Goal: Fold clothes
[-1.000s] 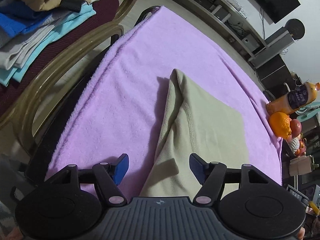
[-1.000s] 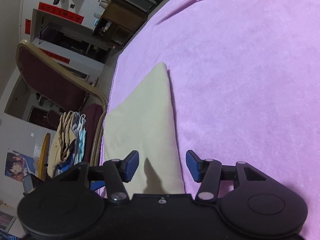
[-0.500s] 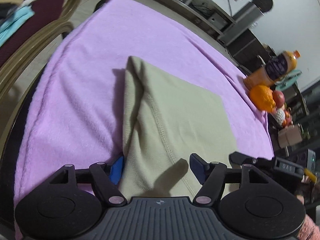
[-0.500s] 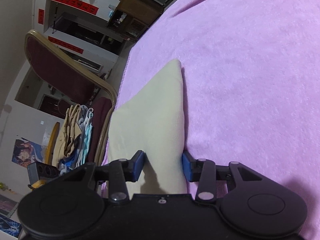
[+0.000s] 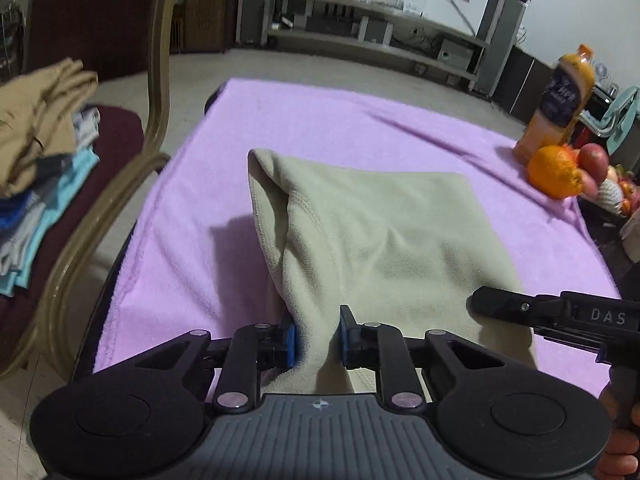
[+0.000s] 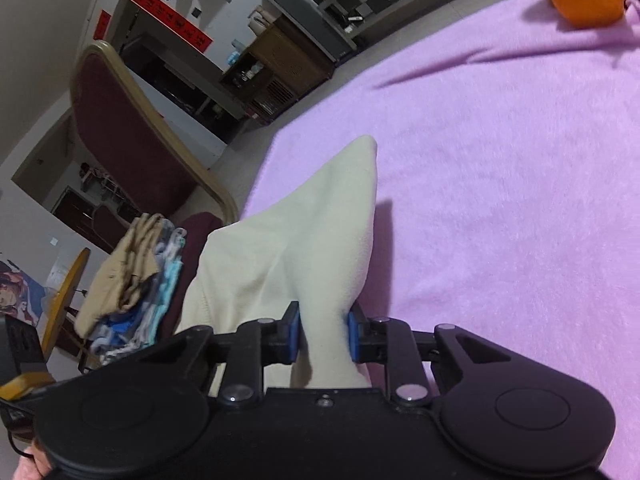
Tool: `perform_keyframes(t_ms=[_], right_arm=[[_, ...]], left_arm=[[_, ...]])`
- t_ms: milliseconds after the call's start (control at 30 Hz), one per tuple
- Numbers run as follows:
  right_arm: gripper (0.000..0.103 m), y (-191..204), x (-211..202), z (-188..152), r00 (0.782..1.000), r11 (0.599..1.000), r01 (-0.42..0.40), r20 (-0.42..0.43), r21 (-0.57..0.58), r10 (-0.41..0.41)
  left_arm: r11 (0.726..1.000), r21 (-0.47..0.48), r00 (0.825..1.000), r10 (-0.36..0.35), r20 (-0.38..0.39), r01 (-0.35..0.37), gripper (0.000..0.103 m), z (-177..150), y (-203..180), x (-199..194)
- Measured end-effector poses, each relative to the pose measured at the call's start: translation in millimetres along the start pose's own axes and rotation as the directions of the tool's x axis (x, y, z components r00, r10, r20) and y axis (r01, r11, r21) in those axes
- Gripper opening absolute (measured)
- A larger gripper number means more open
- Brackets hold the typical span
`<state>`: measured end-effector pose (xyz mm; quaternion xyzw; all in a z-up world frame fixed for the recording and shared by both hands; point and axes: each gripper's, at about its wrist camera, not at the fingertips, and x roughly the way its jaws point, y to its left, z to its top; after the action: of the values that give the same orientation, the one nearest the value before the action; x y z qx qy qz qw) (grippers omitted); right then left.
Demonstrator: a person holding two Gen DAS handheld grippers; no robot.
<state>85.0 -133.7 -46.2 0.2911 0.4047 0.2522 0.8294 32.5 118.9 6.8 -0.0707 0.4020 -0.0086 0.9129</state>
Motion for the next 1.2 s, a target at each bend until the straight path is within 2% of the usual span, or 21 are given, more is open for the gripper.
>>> perform_keyframes(t_ms=[67, 200, 300, 400, 533, 633, 800, 867, 900, 933, 967, 1000, 1033, 1067, 1100, 1200], right_arm=[[0.022, 5.0, -23.9, 1.6, 1.0, 1.0, -0.008, 0.007, -0.001, 0.008], [0.022, 1.5, -76.0, 4.9, 0.999, 0.999, -0.002, 0.042, 0.041, 0.0], [0.022, -17.8, -119.1, 6.7, 0.995, 0.997, 0.028, 0.094, 0.073, -0.035], [0.022, -40.3, -159.8, 10.2, 0.984, 0.993, 0.084, 0.152, 0.087, -0.096], [0.022, -75.2, -190.7, 31.0, 0.962, 0.982, 0.164, 0.206, 0.091, -0.179], [0.021, -102.4, -198.0, 57.0, 0.95, 0.976, 0.198, 0.228, 0.087, -0.213], [0.022, -161.6, -201.9, 98.8, 0.948, 0.971, 0.201, 0.223, 0.131, -0.226], [0.022, -184.9, -202.9, 107.3, 0.944, 0.964, 0.227, 0.211, 0.139, -0.252], [0.023, -193.1, -201.9, 110.4, 0.935, 0.956, 0.266, 0.206, 0.127, -0.288], [0.024, -202.8, -199.3, 112.9, 0.921, 0.941, 0.317, 0.197, 0.12, -0.336], [0.03, -214.9, -196.1, 113.9, 0.899, 0.915, 0.383, 0.178, 0.126, -0.401], [0.035, -226.2, -193.8, 114.4, 0.871, 0.884, 0.447, 0.158, 0.135, -0.465], [0.036, -235.3, -194.0, 113.8, 0.838, 0.846, 0.509, 0.134, 0.158, -0.529], [0.037, -243.5, -196.0, 112.9, 0.81, 0.814, 0.552, 0.114, 0.183, -0.575], [0.041, -247.8, -202.8, 110.8, 0.813, 0.813, 0.541, 0.114, 0.215, -0.572], [0.044, -243.7, -222.1, 102.9, 0.833, 0.838, 0.476, 0.167, 0.268, -0.527]], left_arm=[[1.0, 0.021, 0.999, -0.023, 0.04, 0.022, 0.018, 1.0, -14.0, -23.2], [0.991, 0.064, 0.989, -0.121, 0.082, 0.116, 0.018, 3.1, -54.2, -52.0], [0.977, 0.108, 0.978, -0.193, 0.075, 0.185, 0.018, -0.2, -96.4, -49.6], [0.957, 0.153, 0.964, -0.259, 0.058, 0.248, 0.018, -2.4, -143.8, -31.8], [0.934, 0.181, 0.946, -0.322, 0.046, 0.309, 0.018, 7.6, -204.9, 1.5], [0.919, 0.189, 0.932, -0.36, 0.044, 0.346, 0.018, 20.6, -246.0, 23.3], [0.9, 0.19, 0.915, -0.403, 0.014, 0.393, 0.018, 32.9, -291.8, 61.8], [0.898, 0.174, 0.913, -0.407, -0.017, 0.404, 0.021, 31.5, -302.4, 83.9], [0.91, 0.166, 0.925, -0.379, -0.041, 0.38, 0.03, 28.9, -303.0, 96.6], [0.925, 0.159, 0.938, -0.339, -0.068, 0.346, 0.034, 25.8, -302.2, 109.6], [0.938, 0.152, 0.95, -0.298, -0.094, 0.31, 0.033, 22.7, -301.4, 122.6], [0.95, 0.147, 0.959, -0.257, -0.121, 0.274, 0.027, 19.7, -300.6, 135.6], [0.955, 0.11, 0.957, -0.261, -0.128, 0.275, 0.028, 17.1, -289.9, 138.5], [0.955, 0.06, 0.951, -0.281, -0.127, 0.29, 0.035, 14.9, -275.4, 137.5], [0.949, 0.018, 0.943, -0.31, -0.123, 0.314, 0.036, 13.8, -260.6, 133.2], [0.948, -0.023, 0.943, -0.318, -0.094, 0.317, 0.032, 16.6, -232.5, 116.3]])
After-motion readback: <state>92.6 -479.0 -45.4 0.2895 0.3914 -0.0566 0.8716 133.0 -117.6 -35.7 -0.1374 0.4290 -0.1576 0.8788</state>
